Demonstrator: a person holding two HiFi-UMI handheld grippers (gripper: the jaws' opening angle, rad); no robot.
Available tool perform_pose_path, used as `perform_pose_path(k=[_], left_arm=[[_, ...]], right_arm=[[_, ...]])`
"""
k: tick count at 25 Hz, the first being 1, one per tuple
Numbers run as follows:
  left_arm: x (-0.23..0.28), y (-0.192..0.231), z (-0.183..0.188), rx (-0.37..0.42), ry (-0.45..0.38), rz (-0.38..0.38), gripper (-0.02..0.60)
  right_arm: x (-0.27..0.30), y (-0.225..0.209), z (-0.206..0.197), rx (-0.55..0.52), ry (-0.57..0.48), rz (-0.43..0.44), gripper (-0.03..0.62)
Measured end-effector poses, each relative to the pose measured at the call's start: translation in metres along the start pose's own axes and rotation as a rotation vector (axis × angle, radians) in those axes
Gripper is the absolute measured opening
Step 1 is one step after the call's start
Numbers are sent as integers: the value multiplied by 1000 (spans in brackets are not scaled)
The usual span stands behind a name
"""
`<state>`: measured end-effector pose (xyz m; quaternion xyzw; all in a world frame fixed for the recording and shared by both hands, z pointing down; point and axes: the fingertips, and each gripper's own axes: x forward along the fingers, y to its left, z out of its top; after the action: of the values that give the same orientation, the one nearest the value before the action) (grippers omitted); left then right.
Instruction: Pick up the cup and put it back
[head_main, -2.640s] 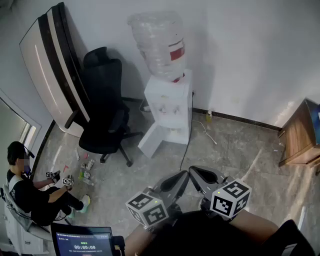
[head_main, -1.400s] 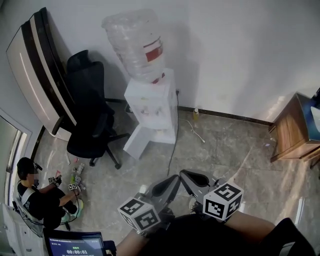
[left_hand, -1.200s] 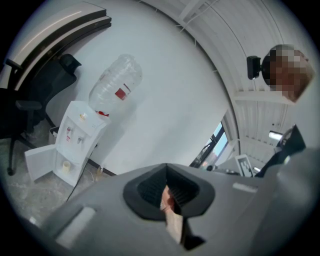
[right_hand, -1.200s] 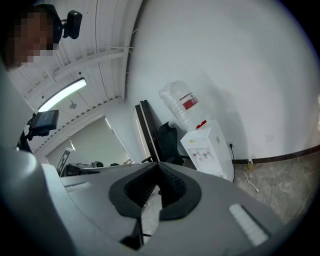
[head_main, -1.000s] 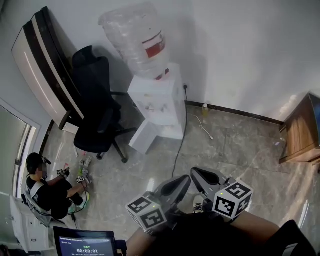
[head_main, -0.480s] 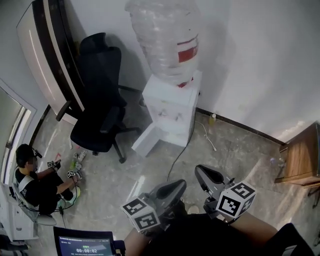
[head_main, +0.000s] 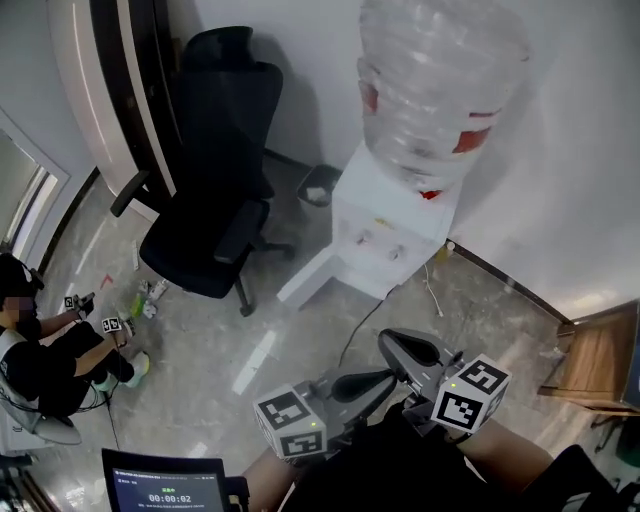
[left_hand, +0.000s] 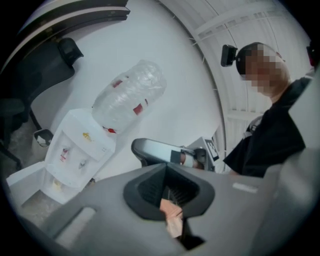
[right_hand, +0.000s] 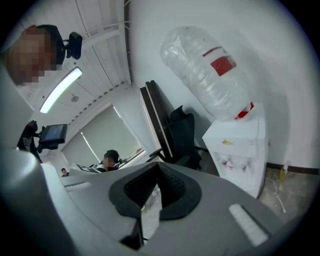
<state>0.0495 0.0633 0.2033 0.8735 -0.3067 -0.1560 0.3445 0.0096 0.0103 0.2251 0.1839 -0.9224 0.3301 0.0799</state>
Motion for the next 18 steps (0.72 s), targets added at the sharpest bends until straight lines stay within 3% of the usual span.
perform_pose_path(k=[5,9,14,18], left_arm=[[-11,27,10,-73,-69,1,3],[-10,43,13,-116,-132,-5,3],[21,81,0,-182,-189,47,3],[59,114,-23,-210,-184,135,3]], right_arm=[[36,-2,-10,60,83,140,6],[50,-10,-14,86,120,201,6],[57,-57,-21,75,178,225,8],[52,-110,-34,70,248,233,16]])
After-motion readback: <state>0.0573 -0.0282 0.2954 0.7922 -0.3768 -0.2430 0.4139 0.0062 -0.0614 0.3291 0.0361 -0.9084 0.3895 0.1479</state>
